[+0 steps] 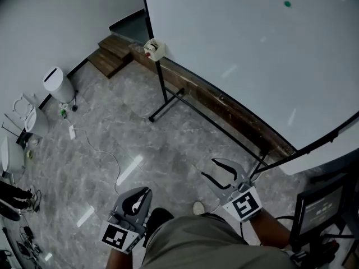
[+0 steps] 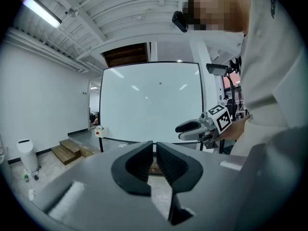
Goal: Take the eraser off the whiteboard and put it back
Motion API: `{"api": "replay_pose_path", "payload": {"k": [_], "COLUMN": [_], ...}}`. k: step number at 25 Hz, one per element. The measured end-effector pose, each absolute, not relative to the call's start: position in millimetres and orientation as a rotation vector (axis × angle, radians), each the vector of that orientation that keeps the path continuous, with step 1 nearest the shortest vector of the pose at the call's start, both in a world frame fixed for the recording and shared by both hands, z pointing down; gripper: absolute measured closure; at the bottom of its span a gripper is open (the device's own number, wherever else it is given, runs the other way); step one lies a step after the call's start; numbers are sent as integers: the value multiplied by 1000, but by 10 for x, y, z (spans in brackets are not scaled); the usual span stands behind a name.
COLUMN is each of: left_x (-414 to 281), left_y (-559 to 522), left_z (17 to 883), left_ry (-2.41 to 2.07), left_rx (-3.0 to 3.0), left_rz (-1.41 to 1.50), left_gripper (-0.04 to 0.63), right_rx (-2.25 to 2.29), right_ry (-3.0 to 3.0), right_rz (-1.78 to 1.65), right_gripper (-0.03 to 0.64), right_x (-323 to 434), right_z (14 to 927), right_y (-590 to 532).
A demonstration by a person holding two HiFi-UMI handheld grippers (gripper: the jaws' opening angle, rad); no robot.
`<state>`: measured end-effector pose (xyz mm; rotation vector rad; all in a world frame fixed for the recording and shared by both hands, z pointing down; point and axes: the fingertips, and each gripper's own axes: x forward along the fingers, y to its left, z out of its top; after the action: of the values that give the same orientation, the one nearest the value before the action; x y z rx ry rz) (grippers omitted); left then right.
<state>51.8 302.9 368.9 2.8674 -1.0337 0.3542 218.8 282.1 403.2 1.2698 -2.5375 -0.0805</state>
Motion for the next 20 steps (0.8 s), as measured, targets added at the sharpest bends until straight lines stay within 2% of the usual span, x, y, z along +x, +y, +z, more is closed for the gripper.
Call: {"api": "replay_pose_path", "payload": {"k": [5, 10, 18, 20], "left_x": [371, -83, -1391, -1505], "left_y": [3321, 3691, 4252, 4334], "left_z": [3632, 3606, 3725, 3754], "left_ry": [-957, -896, -826, -798], "left_rx": [2936, 2960, 2957, 2964], "left_rz": [321, 303, 263, 270], "left_gripper": [568, 568, 568, 568], "right_rx": [1277, 1297, 1305, 1316], "right_ry": [-2533, -2519, -2493, -2484], "right_rz": [-60, -78, -126, -127], "right_gripper": [434, 434, 435, 436], "right_x": [1851, 1322, -50, -190], "right_z": [4023, 3938, 3815, 3819], "right_y": [3217, 3576, 4206, 4303]}}
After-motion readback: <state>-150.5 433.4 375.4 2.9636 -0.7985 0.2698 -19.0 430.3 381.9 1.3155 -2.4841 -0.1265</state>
